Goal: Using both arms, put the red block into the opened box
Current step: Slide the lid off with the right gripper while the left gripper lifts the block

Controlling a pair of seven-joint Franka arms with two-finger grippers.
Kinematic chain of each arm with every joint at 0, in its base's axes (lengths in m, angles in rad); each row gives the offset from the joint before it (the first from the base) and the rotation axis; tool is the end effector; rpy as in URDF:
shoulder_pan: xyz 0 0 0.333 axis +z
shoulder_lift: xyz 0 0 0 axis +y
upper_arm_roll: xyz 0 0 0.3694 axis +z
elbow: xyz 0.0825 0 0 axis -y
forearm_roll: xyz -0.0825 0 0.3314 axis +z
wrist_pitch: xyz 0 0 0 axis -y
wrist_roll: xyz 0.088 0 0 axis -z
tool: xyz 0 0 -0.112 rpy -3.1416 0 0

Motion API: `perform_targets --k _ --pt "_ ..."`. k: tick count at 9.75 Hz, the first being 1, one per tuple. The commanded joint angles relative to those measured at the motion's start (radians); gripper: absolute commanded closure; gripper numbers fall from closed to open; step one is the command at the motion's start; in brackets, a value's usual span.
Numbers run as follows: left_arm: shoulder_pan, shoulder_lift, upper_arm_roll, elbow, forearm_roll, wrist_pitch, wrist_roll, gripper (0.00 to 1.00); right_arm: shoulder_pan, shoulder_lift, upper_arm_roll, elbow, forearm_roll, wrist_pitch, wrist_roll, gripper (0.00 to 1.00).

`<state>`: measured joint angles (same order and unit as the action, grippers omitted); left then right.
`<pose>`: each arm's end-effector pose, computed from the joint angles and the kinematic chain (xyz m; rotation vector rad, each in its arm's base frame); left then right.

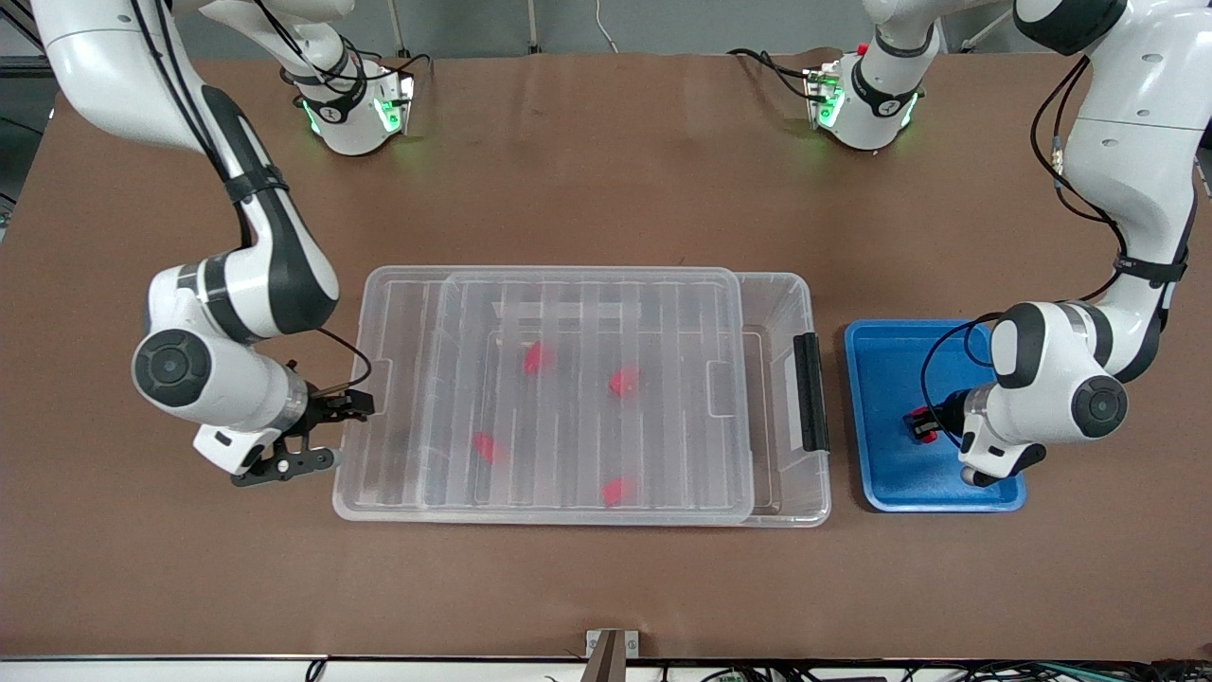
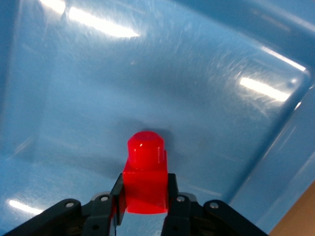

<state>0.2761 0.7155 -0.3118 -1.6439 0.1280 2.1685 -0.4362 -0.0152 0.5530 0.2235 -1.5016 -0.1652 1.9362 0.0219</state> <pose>0.6636 0.0177 0.2707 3.0067 0.5725 -0.2677 0.6631 0.0966 0.4077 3.0734 0.3509 -0.1530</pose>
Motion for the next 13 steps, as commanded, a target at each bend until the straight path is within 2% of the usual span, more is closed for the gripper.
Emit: perform_targets --k 1,4,6,8,10,12,13 --pt "0.000 -0.069 -0.026 0.003 0.025 -0.079 -0.013 1.00 -0.025 -0.016 0.004 -0.016 -0.068 -0.054 -0.028 0.00" --pt "-0.005 -0.221 -0.143 0.013 0.025 -0.218 -0.059 1.00 -0.054 -0.019 0.004 -0.012 -0.089 -0.077 -0.086 0.00" --pt "-0.073 -0.254 -0.194 0.015 0.025 -0.256 -0.116 1.00 -0.072 -0.027 0.005 -0.003 -0.089 -0.079 -0.106 0.00" --pt "-0.167 -0.249 -0.205 0.016 0.025 -0.245 -0.134 1.00 -0.068 -0.030 0.014 0.067 -0.059 -0.130 -0.099 0.00" --pt "-0.248 -0.225 -0.205 0.016 0.025 -0.192 -0.194 1.00 -0.066 -0.050 0.014 0.215 0.091 -0.289 -0.065 0.00" --pt "-0.299 -0.162 -0.204 0.015 0.028 -0.107 -0.228 1.00 -0.071 -0.190 0.007 0.228 0.104 -0.336 0.104 0.00" --pt "-0.311 -0.121 -0.204 0.015 0.074 -0.069 -0.228 1.00 -0.083 -0.256 0.002 0.224 0.102 -0.370 0.171 0.00"
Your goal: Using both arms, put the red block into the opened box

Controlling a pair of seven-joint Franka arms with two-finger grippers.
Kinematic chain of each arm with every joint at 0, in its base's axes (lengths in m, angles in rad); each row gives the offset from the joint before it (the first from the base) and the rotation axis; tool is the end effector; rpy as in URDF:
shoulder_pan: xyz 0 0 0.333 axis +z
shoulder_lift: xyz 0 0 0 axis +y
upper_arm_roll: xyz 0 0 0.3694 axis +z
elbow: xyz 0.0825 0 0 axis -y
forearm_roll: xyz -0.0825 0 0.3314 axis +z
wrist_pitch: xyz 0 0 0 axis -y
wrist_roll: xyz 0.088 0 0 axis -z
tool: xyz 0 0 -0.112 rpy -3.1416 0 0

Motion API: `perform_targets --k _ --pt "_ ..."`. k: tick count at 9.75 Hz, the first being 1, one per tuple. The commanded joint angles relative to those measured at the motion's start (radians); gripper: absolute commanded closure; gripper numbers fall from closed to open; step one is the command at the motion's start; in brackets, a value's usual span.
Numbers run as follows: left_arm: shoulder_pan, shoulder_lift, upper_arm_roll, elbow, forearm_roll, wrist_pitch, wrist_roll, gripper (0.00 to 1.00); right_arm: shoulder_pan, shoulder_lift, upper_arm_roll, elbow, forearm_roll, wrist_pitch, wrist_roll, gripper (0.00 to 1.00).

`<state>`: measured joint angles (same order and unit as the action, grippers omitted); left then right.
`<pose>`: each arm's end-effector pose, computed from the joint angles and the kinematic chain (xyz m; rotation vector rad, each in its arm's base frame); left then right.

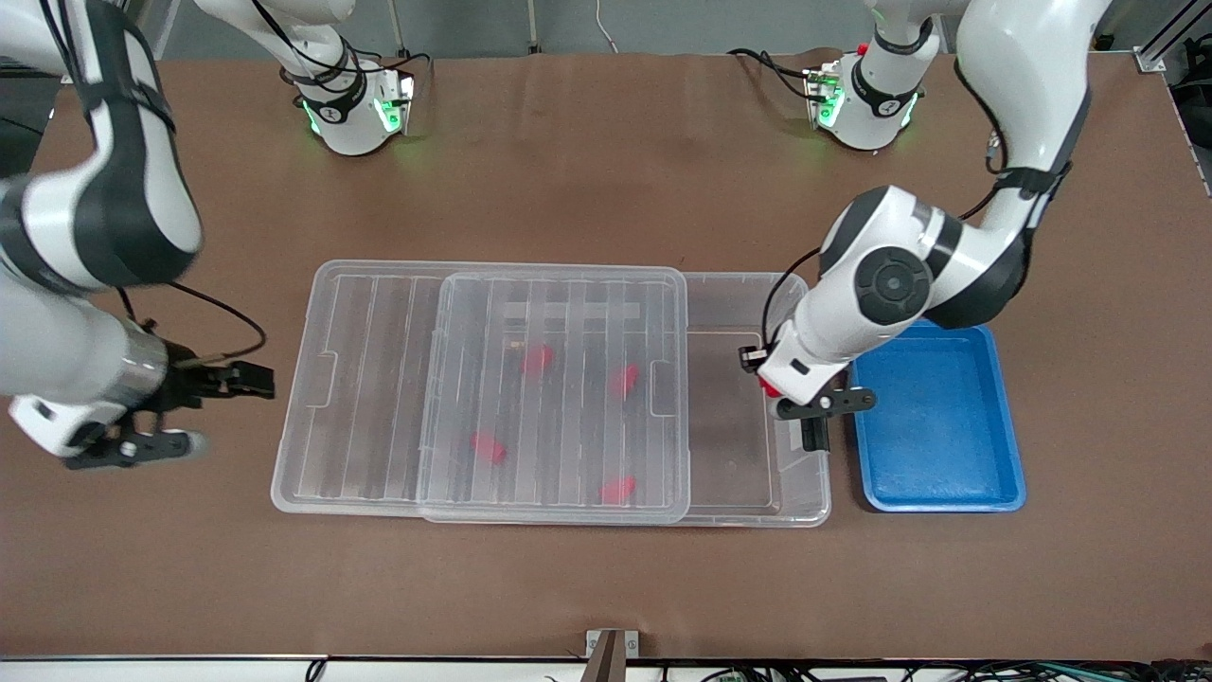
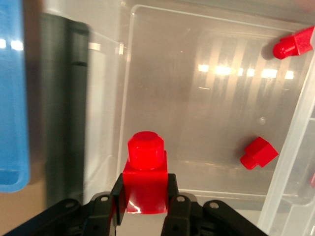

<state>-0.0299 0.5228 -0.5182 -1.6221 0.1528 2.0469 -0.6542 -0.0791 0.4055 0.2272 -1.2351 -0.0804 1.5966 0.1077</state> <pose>0.5899 -0.2794 0.4151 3.0549 0.1350 -0.1340 0.6372 0.0516 0.5879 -3.1363 -0.0432 0.0552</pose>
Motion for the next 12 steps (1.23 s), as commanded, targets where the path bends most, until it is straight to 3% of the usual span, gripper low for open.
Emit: perform_targets --k 1,3,4,5,7,10,11,12 --pt "-0.018 0.110 0.001 -0.007 0.115 0.074 -0.010 1.00 -0.049 -0.155 -0.002 -0.041 0.030 -0.078 0.098 0.00" --pt "-0.047 0.176 0.001 -0.007 0.206 0.117 -0.009 1.00 -0.119 -0.238 -0.009 -0.040 0.109 -0.153 0.089 0.00" --pt "-0.047 0.193 0.001 -0.007 0.208 0.133 0.007 1.00 -0.119 -0.264 -0.067 -0.043 0.166 -0.185 0.083 0.00" --pt "-0.047 0.215 0.001 -0.005 0.211 0.150 0.016 0.99 -0.084 -0.272 -0.151 -0.043 0.191 -0.222 0.060 0.00" --pt "-0.054 0.256 0.003 -0.005 0.211 0.205 0.033 0.99 0.092 -0.277 -0.386 -0.055 0.182 -0.248 -0.029 0.00" --pt "-0.054 0.295 0.004 -0.005 0.209 0.222 0.033 0.90 0.102 -0.272 -0.394 -0.058 0.180 -0.239 -0.043 0.00" --pt "-0.054 0.304 0.004 -0.005 0.208 0.231 0.031 0.80 0.096 -0.271 -0.393 -0.058 0.179 -0.235 -0.046 0.00" --pt "-0.054 0.305 0.004 -0.005 0.208 0.231 0.028 0.50 0.060 -0.271 -0.358 -0.058 0.179 -0.236 -0.048 0.00"
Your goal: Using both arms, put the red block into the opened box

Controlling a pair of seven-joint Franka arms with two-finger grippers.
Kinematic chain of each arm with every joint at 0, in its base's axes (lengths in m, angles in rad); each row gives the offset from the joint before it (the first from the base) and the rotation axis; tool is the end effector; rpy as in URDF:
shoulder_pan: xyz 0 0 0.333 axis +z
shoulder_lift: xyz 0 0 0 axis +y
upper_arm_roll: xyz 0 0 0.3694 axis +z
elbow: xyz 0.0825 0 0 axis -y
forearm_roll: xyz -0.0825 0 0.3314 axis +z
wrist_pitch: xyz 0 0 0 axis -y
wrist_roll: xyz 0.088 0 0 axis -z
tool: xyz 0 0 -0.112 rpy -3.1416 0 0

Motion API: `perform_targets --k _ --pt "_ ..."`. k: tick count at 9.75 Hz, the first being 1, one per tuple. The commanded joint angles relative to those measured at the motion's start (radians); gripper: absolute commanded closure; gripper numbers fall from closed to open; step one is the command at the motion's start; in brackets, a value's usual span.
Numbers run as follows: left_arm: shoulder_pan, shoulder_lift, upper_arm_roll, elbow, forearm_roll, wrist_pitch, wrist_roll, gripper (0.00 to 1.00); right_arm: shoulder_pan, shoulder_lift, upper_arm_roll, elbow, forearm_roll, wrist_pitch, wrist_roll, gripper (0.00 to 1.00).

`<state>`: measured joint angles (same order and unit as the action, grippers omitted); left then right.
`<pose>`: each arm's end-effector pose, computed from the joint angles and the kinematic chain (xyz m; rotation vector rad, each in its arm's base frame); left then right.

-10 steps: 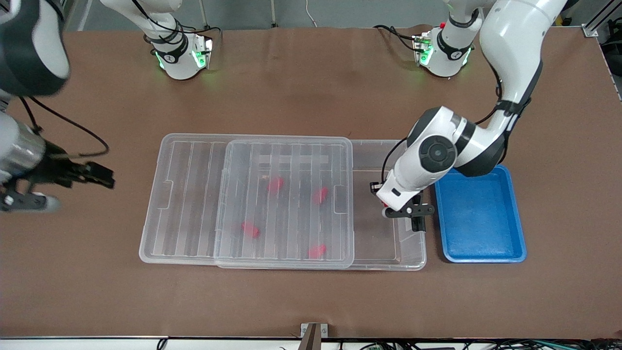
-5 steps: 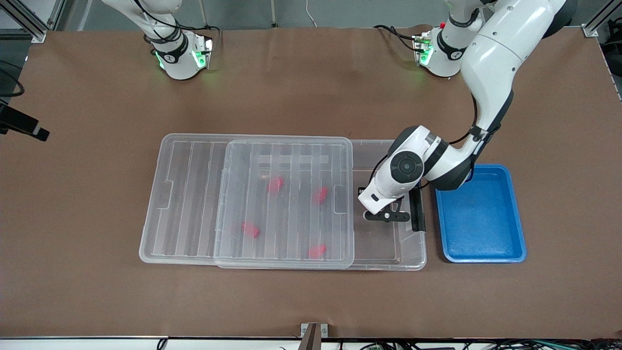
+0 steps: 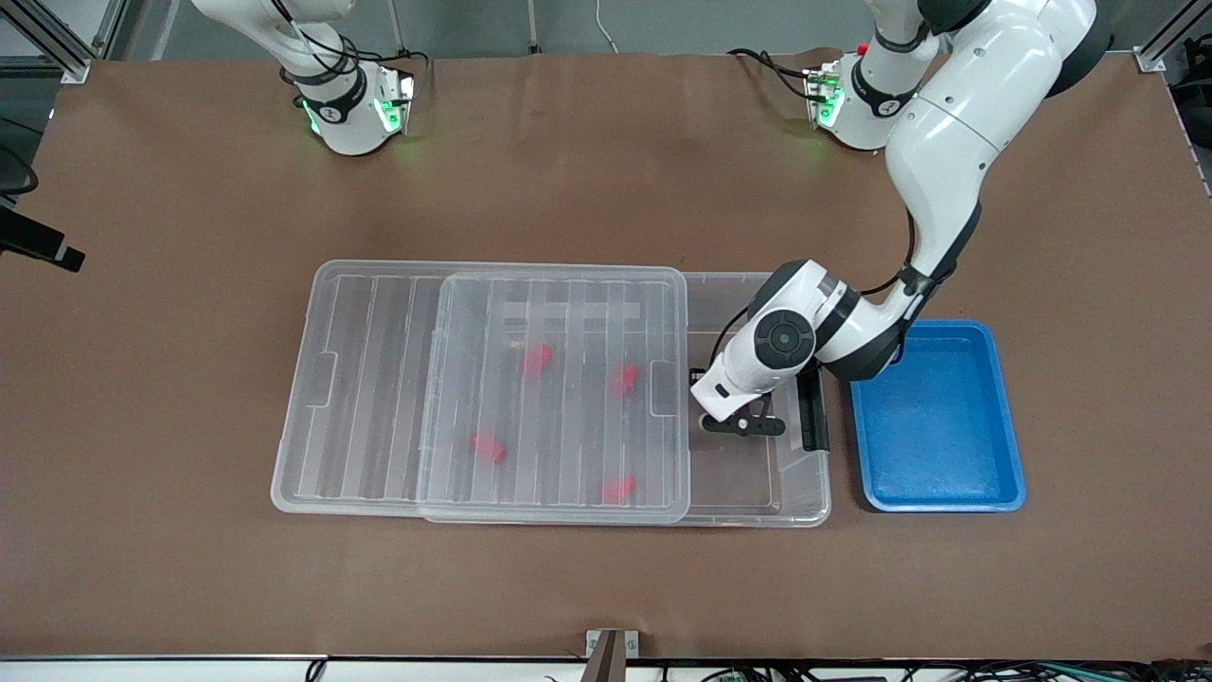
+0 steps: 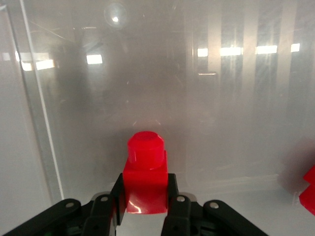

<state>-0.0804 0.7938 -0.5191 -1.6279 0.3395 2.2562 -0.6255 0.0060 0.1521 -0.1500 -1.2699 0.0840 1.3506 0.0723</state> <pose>0.6003 -0.3157 0.2631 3.0706 -0.1169 -0.1530 0.5295 -0.0566 0.6994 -3.0621 0.3071 0.1042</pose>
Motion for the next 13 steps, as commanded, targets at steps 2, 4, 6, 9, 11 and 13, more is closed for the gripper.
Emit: perform_targets --k 2,4,6,9,11,13 --pt "-0.007 0.025 0.005 0.002 0.027 0.022 0.000 0.00 -0.107 -0.019 0.122 -0.023 -0.010 0.012 -0.012 0.00" --pt "-0.004 0.004 0.002 0.000 0.029 0.016 -0.005 0.00 -0.101 -0.019 0.122 -0.023 -0.010 0.010 -0.011 0.00" --pt "0.001 -0.047 -0.002 -0.003 0.029 -0.018 -0.008 0.00 -0.101 -0.022 0.122 -0.034 -0.009 0.015 -0.011 0.00" --pt "0.014 -0.085 -0.025 -0.001 0.027 -0.076 -0.013 0.00 -0.101 -0.078 0.122 -0.126 -0.010 0.077 -0.016 0.00" --pt "0.017 -0.134 -0.027 -0.001 0.018 -0.113 -0.014 0.00 -0.101 -0.080 0.122 -0.129 -0.018 0.081 -0.034 0.00" --pt "0.030 -0.220 -0.027 0.000 0.012 -0.174 -0.013 0.00 -0.100 -0.077 0.122 -0.129 -0.039 0.081 -0.069 0.00"
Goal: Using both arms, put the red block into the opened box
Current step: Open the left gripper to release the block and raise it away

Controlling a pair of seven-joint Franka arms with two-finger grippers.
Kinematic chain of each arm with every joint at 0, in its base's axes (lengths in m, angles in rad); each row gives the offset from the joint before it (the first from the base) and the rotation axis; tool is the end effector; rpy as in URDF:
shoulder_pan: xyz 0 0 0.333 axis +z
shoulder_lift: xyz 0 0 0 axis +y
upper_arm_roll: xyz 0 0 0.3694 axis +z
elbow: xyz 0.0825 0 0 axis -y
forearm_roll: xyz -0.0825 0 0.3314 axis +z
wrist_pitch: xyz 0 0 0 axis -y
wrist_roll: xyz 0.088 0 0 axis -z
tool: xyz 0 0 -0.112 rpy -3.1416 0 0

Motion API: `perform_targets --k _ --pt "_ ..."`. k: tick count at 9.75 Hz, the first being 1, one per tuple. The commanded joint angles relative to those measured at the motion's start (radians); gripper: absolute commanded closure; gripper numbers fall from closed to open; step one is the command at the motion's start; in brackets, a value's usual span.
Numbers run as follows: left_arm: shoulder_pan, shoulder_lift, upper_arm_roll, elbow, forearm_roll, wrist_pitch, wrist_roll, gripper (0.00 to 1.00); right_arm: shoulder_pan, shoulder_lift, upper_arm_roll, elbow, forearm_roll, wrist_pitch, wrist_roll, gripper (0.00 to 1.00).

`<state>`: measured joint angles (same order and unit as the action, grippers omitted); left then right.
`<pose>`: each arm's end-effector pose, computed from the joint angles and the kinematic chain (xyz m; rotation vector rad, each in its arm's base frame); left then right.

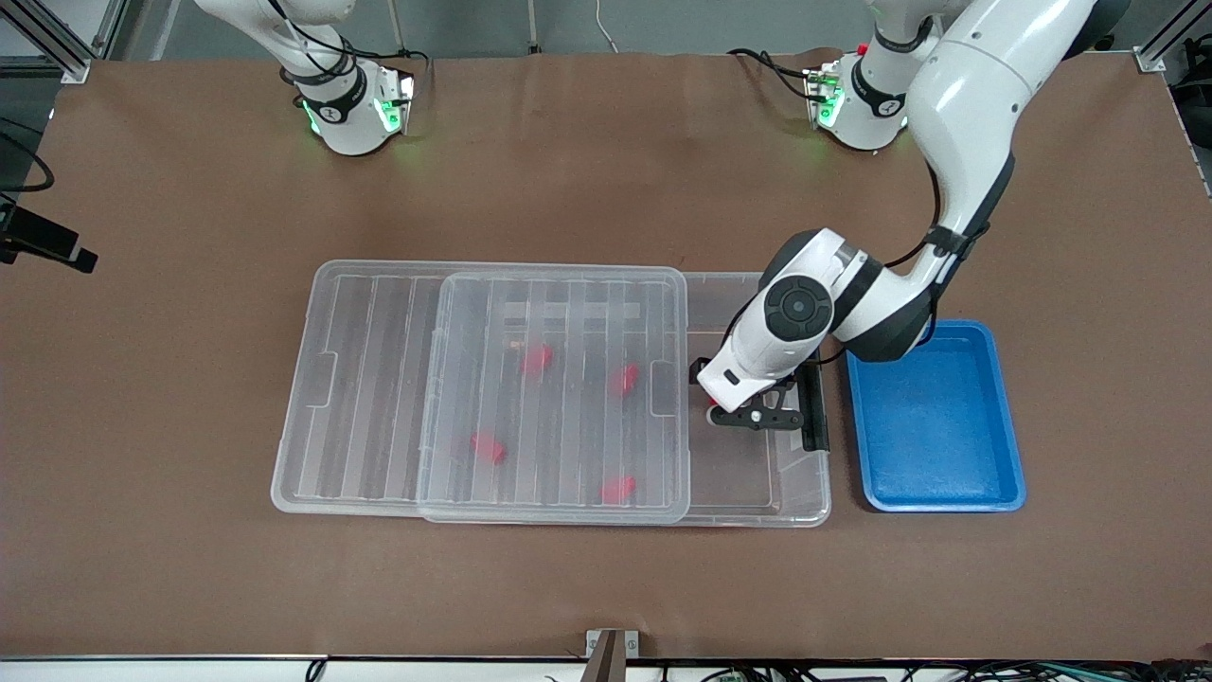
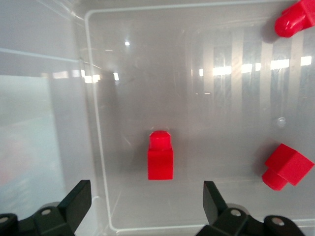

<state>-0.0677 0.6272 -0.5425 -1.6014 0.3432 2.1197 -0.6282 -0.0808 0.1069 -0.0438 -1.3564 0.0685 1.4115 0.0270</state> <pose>0.5970 -0.3099 0.3689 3.1287 -0.1266 -0.0256 0.5213 -0.0549 0.6930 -3.0672 0.2187 0.0747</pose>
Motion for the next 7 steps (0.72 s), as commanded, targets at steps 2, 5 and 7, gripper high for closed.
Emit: perform_targets --k 2,5,7 --pt "0.045 -0.171 -0.004 -0.009 -0.004 -0.119 0.001 0.00 -0.016 -0.032 0.018 -0.044 -0.027 0.018 -0.025 0.00" --pt "0.046 -0.250 -0.002 0.179 -0.004 -0.395 0.002 0.00 -0.013 -0.018 0.019 -0.106 -0.024 0.106 -0.036 0.66" --pt "0.080 -0.314 -0.005 0.219 -0.009 -0.457 0.028 0.00 0.022 0.008 0.019 -0.313 -0.021 0.368 -0.120 1.00"
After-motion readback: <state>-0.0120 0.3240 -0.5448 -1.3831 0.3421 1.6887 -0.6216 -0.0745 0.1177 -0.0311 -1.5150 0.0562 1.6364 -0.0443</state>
